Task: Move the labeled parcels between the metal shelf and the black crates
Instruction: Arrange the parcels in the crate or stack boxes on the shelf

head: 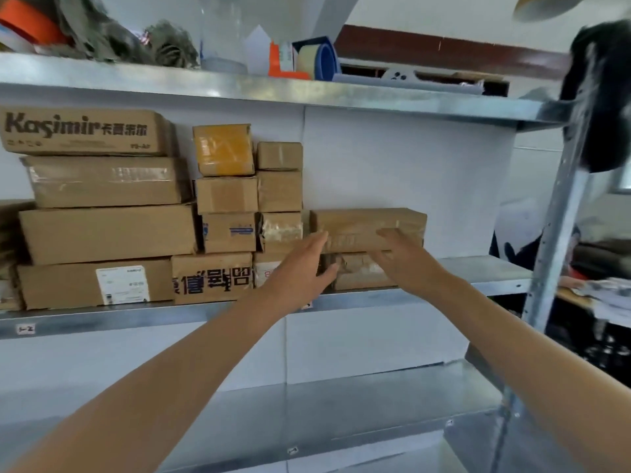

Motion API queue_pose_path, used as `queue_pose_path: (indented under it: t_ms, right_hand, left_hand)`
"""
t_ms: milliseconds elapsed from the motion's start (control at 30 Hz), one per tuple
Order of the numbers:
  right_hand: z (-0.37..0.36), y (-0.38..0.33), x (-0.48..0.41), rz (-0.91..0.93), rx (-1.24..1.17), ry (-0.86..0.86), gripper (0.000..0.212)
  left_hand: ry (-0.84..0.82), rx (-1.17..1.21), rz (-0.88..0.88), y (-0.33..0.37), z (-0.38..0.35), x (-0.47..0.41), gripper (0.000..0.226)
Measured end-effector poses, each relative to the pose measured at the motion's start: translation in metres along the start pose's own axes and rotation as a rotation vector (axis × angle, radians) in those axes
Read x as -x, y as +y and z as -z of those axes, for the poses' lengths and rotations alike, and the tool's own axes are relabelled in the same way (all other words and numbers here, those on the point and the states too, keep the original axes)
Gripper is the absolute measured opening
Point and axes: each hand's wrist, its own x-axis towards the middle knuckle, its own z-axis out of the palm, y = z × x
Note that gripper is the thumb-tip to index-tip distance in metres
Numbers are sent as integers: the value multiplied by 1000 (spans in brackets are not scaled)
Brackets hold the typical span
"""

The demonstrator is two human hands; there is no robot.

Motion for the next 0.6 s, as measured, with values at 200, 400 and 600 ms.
queue_pose_path:
  t_ms: [200,400,600]
  right_hand:
    - [28,58,-23,-107,230,-58,56]
    - [31,90,-53,-296,-71,-70,77]
    - [17,97,-85,-370,-449,-12,76]
  left_hand:
    - [-24,89,190,3,-27,-33,90]
    - [-25,96,280,2,-33,-53,93]
    - [29,234,378,-1,-46,-67,95]
